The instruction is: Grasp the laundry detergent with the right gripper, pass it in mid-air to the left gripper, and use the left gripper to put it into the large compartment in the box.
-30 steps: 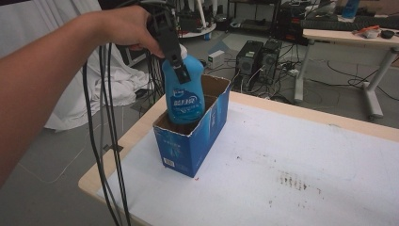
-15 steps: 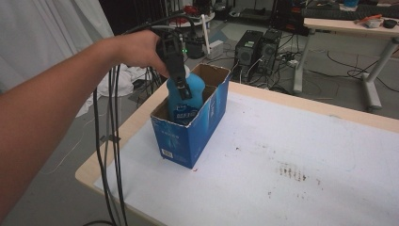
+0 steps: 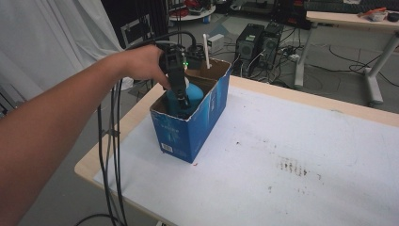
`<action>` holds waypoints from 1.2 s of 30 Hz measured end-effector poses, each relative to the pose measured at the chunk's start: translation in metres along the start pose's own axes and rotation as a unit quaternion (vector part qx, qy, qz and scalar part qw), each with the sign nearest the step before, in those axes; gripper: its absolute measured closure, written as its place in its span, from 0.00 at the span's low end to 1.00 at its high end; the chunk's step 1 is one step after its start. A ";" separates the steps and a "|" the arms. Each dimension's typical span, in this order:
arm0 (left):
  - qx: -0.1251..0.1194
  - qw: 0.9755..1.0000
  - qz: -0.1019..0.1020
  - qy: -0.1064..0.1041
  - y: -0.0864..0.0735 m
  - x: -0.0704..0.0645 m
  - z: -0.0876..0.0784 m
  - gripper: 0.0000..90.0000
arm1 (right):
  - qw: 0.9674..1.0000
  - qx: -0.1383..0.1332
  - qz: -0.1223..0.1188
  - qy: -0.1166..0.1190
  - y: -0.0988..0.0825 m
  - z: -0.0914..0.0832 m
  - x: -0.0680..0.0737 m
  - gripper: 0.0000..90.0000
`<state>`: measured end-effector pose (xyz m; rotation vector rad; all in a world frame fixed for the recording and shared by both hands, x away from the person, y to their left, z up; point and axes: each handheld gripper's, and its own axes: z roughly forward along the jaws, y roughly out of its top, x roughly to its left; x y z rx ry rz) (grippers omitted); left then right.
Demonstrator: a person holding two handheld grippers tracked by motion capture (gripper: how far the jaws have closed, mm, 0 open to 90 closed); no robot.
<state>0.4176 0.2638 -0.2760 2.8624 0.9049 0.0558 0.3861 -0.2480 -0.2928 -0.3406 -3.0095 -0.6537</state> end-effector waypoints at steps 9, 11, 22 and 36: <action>0.000 1.000 0.002 -0.003 -0.001 0.002 0.008 0.41 | 1.000 0.000 0.001 0.002 -0.003 0.003 0.000 0.01; 0.000 1.000 0.003 -0.003 -0.001 0.002 0.009 0.41 | 1.000 -0.001 0.003 0.002 -0.004 0.004 0.000 0.01; -0.019 1.000 -0.020 0.000 -0.005 0.004 0.002 0.34 | 1.000 -0.004 0.003 0.002 -0.007 0.003 0.003 0.01; -0.107 0.994 -0.022 0.015 -0.012 -0.008 -0.058 0.27 | 1.000 -0.007 0.000 -0.001 -0.005 0.000 0.007 0.01</action>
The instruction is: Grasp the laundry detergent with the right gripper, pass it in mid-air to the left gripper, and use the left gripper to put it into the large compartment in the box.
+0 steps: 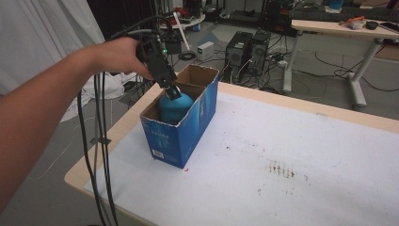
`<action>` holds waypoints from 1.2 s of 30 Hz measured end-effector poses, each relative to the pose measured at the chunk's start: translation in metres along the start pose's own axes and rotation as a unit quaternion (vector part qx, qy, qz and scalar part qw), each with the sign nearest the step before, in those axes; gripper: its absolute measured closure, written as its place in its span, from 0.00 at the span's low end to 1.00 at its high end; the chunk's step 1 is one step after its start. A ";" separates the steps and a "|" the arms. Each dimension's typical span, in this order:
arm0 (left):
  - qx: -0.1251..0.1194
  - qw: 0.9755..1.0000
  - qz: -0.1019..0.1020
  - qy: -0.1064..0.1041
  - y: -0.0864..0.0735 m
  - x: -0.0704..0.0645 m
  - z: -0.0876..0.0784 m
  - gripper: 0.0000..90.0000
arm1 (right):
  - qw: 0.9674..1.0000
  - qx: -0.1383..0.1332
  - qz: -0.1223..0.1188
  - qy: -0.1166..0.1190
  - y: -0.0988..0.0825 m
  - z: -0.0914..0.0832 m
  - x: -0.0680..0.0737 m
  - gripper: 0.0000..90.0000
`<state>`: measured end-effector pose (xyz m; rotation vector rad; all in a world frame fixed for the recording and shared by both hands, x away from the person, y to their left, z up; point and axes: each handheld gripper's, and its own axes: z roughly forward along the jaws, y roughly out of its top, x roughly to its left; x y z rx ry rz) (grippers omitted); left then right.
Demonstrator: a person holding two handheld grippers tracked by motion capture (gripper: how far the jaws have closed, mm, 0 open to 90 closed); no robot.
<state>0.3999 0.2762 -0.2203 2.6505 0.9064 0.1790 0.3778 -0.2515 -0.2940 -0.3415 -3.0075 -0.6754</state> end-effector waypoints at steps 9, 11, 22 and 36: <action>-0.028 0.999 0.025 0.016 0.022 -0.031 -0.033 0.27 | 1.000 -0.004 0.000 -0.005 0.002 -0.004 0.003 0.01; -0.038 0.998 0.045 0.005 0.028 -0.037 -0.036 0.27 | 1.000 -0.008 -0.003 -0.007 0.003 -0.005 0.004 0.01; -0.052 0.993 0.108 -0.018 0.067 -0.070 -0.024 0.19 | 1.000 -0.017 -0.005 -0.010 0.006 -0.010 0.010 0.01; -0.016 0.988 0.153 0.008 0.108 -0.093 0.024 0.02 | 0.999 -0.034 -0.005 -0.021 0.011 -0.013 0.012 0.01</action>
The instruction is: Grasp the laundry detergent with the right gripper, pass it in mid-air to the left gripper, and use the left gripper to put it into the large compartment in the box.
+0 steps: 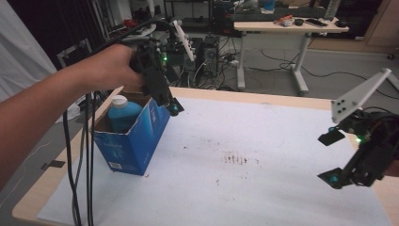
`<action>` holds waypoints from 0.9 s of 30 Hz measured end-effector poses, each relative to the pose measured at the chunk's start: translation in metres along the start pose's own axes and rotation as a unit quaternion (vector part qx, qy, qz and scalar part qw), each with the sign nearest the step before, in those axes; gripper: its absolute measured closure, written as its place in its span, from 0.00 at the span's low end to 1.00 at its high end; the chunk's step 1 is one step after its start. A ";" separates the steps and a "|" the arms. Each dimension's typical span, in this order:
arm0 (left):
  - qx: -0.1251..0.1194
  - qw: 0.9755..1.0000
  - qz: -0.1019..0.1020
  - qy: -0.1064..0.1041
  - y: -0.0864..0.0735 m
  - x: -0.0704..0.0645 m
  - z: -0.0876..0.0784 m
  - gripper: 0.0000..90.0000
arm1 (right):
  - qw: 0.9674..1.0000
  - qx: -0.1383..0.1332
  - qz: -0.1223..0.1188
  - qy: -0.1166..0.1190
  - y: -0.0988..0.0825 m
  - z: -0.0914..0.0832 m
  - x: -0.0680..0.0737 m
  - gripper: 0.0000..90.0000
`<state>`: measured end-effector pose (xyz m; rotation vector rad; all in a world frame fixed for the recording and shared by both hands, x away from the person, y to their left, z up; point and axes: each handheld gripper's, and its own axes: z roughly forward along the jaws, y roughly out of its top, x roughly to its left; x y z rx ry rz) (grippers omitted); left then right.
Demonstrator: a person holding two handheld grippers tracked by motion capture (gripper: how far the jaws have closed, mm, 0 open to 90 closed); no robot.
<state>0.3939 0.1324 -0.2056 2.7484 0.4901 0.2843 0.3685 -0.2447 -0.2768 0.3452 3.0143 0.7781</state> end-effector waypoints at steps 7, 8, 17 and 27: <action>0.003 1.000 -0.013 -0.009 0.020 -0.007 0.025 0.02 | 1.000 -0.009 0.000 -0.006 0.006 0.000 0.000 0.02; -0.001 1.000 -0.021 -0.010 0.023 -0.008 0.029 0.02 | 1.000 -0.009 0.001 -0.008 0.006 0.000 0.000 0.01; 0.016 0.999 -0.029 -0.022 0.047 -0.019 0.057 0.02 | 1.000 -0.008 0.007 -0.013 0.005 -0.001 -0.002 0.01; 0.016 0.999 -0.024 -0.034 0.051 -0.023 0.068 0.02 | 1.000 -0.002 0.003 -0.015 0.008 0.002 0.001 0.01</action>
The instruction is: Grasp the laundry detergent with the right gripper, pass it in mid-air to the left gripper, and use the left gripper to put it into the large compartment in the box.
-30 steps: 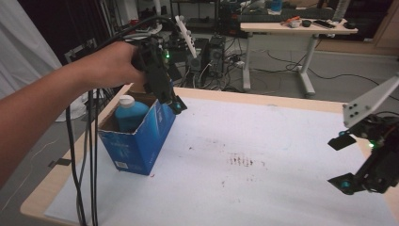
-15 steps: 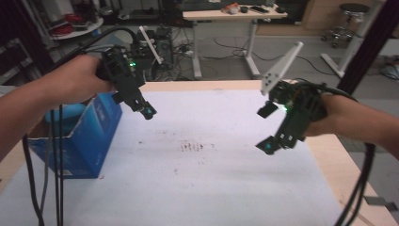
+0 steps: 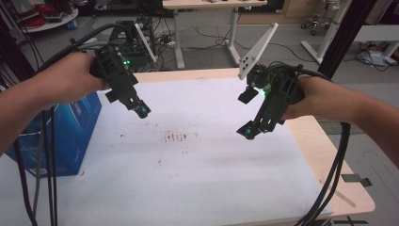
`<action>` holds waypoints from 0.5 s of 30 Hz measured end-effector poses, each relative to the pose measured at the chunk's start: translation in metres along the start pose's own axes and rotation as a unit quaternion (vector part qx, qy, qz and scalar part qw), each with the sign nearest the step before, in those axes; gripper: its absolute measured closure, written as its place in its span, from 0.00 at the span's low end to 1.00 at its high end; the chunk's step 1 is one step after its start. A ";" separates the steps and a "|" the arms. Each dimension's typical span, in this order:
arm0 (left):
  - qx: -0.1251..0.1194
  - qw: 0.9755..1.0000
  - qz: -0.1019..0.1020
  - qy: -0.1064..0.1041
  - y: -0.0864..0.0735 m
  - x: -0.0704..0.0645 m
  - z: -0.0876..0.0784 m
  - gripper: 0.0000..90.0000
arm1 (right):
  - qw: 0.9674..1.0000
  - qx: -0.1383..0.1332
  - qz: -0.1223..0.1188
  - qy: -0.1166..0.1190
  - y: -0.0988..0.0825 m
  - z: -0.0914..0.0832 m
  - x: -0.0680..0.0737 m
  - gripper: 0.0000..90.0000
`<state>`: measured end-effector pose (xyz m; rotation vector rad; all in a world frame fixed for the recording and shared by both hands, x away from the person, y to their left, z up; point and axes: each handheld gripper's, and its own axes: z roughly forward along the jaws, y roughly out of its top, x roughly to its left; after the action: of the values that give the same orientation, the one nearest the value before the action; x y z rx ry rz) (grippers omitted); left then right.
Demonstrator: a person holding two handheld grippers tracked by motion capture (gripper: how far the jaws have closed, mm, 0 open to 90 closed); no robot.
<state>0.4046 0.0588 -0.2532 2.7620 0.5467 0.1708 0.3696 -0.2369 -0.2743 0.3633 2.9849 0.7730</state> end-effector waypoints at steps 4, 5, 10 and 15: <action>0.000 1.000 0.002 -0.002 -0.001 0.000 0.003 0.02 | 1.000 0.002 -0.002 0.000 0.000 0.001 0.001 0.02; -0.002 1.000 0.000 -0.001 -0.001 -0.001 0.003 0.02 | 1.000 0.003 -0.001 0.000 0.000 0.001 0.001 0.02; -0.004 1.000 0.000 -0.005 -0.002 0.000 0.005 0.02 | 1.000 0.002 -0.002 0.000 -0.001 0.002 0.001 0.02; -0.005 1.000 0.001 -0.006 -0.001 0.001 0.006 0.02 | 1.000 0.003 -0.002 0.002 0.000 0.003 0.000 0.01</action>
<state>0.4057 0.0589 -0.2589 2.7522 0.5396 0.1554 0.3697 -0.2357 -0.2772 0.3564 2.9924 0.7654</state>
